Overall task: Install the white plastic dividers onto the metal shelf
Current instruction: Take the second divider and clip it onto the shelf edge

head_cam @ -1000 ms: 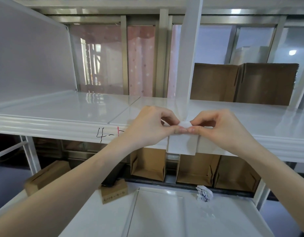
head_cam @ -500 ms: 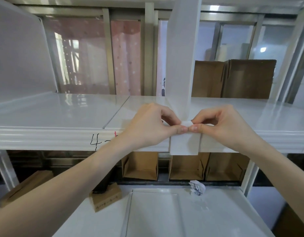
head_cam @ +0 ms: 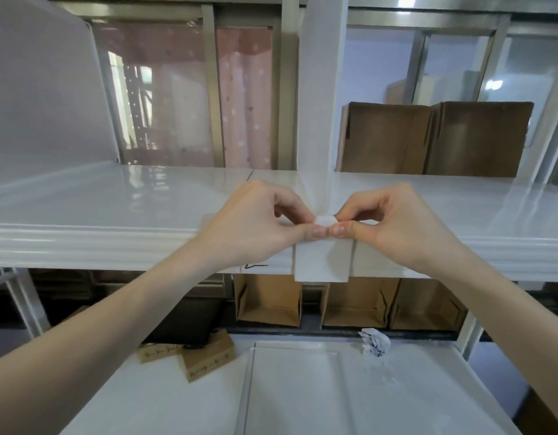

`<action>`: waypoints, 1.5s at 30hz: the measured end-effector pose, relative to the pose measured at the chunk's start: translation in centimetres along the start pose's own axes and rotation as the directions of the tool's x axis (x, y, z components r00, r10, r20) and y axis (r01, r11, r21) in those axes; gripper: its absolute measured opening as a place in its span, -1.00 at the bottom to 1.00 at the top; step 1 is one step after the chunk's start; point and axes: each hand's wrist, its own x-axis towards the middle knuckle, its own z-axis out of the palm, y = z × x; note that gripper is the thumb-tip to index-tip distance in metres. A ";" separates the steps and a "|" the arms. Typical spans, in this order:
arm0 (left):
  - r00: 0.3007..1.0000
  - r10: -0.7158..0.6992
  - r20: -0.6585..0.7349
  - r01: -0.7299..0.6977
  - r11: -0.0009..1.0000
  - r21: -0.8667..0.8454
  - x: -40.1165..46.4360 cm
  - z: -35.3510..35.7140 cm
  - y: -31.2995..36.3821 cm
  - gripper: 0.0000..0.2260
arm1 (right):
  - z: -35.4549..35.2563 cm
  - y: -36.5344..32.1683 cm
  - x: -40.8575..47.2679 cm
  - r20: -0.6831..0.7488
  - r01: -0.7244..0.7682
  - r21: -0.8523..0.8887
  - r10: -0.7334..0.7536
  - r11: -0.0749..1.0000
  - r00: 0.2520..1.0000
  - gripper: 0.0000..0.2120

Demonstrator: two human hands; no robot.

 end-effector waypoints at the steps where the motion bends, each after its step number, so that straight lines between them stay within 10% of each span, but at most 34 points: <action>1: 1.000 -0.004 0.002 0.004 1.000 0.005 -0.2 -0.3 -0.2 -0.89 | 0.3 -0.3 0.1 -0.001 0.004 0.006 -0.004 1.000 1.000 -0.91; 45: 0.997 -0.069 0.029 0.069 0.998 0.006 -4.0 -6.5 -4.5 -0.83 | 6.3 -4.9 1.8 0.040 0.054 -0.101 -0.050 0.993 0.998 -0.90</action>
